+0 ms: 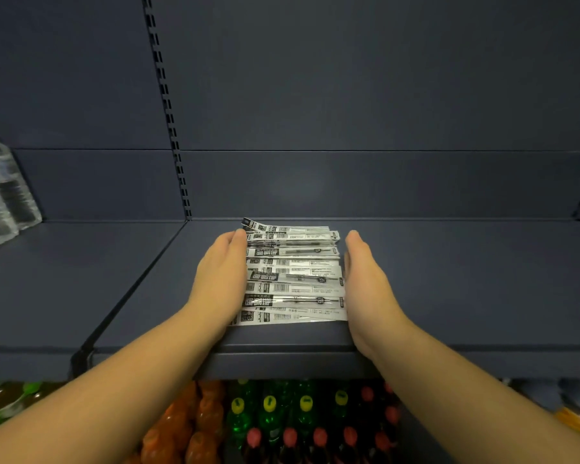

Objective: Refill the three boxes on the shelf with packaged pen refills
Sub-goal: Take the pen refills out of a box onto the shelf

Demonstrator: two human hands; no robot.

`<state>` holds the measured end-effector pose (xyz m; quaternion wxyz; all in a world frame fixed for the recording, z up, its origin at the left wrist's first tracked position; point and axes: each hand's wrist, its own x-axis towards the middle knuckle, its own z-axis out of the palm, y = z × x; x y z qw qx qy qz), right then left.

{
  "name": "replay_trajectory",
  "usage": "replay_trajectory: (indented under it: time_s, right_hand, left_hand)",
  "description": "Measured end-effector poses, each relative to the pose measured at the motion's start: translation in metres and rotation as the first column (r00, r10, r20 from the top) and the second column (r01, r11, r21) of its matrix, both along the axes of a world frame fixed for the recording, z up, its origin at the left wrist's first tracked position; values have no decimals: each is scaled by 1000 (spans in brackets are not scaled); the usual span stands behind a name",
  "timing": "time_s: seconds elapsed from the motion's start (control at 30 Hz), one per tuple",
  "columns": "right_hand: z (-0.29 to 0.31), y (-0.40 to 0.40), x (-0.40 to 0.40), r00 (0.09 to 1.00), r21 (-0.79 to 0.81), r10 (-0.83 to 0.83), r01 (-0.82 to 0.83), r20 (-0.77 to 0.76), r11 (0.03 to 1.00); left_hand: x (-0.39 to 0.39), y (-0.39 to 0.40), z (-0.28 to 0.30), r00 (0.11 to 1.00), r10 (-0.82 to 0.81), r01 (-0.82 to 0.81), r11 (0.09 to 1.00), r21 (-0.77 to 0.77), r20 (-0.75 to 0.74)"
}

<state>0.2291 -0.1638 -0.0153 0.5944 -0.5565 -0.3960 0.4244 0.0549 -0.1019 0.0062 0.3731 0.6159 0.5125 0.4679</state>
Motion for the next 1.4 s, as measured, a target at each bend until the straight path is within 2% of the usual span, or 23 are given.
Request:
replay_trajectory:
  time_s: [0.1, 0.17, 0.2, 0.27, 0.3, 0.43, 0.53, 0.6, 0.67, 0.73, 0.83, 1.07, 1.4]
  right_hand:
    - [21, -19, 0, 969, -14, 39, -37, 245, 999]
    - [21, -31, 13, 887, -18, 29, -23, 461, 1000]
    - [19, -35, 21, 802, -31, 32, -17, 596, 999]
    - [17, -42, 33, 624, -43, 30, 6, 781, 999]
    - [17, -46, 37, 556, -56, 38, 16, 830, 998]
    - [29, -68, 41, 325, -150, 120, 66, 938, 987]
    - [32, -85, 44, 175, -202, 181, 115, 968, 973]
    - [31, -95, 47, 111, -194, 179, 143, 978, 971]
    - [31, -105, 48, 91, -166, 152, 168, 984, 972]
    - [32, -112, 49, 110, -139, 120, 183, 987, 973]
    - [31, -120, 50, 125, -120, 97, 191, 987, 974]
    - [29, -136, 53, 137, -105, 78, 206, 987, 973]
    - [28, -147, 51, 142, -92, 59, 235, 988, 968]
  left_hand:
    - [-13, -2, -5, 990, 57, -21, 966, 258, -132]
    - [-27, -6, -7, 939, -8, 161, 894, 418, -345]
    - [-32, -7, -7, 854, -51, 312, 846, 432, -517]
    - [-32, -9, -5, 605, -89, 564, 750, 346, -791]
    - [-30, -8, -5, 530, -95, 622, 719, 310, -843]
    - [-19, 4, 4, 401, -130, 674, 712, 196, -907]
    - [-11, 14, 17, 252, -111, 697, 710, 101, -961]
    - [-5, 19, 23, 149, -78, 705, 708, 50, -986]
    - [0, 23, 26, 76, -47, 714, 700, 21, -996]
    - [6, 27, 25, 44, -31, 723, 691, 10, -999]
    - [16, 31, 22, 41, -16, 708, 706, 18, -999]
    - [36, 36, 29, -57, -16, 627, 777, -48, -998]
    - [52, 42, 38, -114, -12, 587, 806, -77, -993]
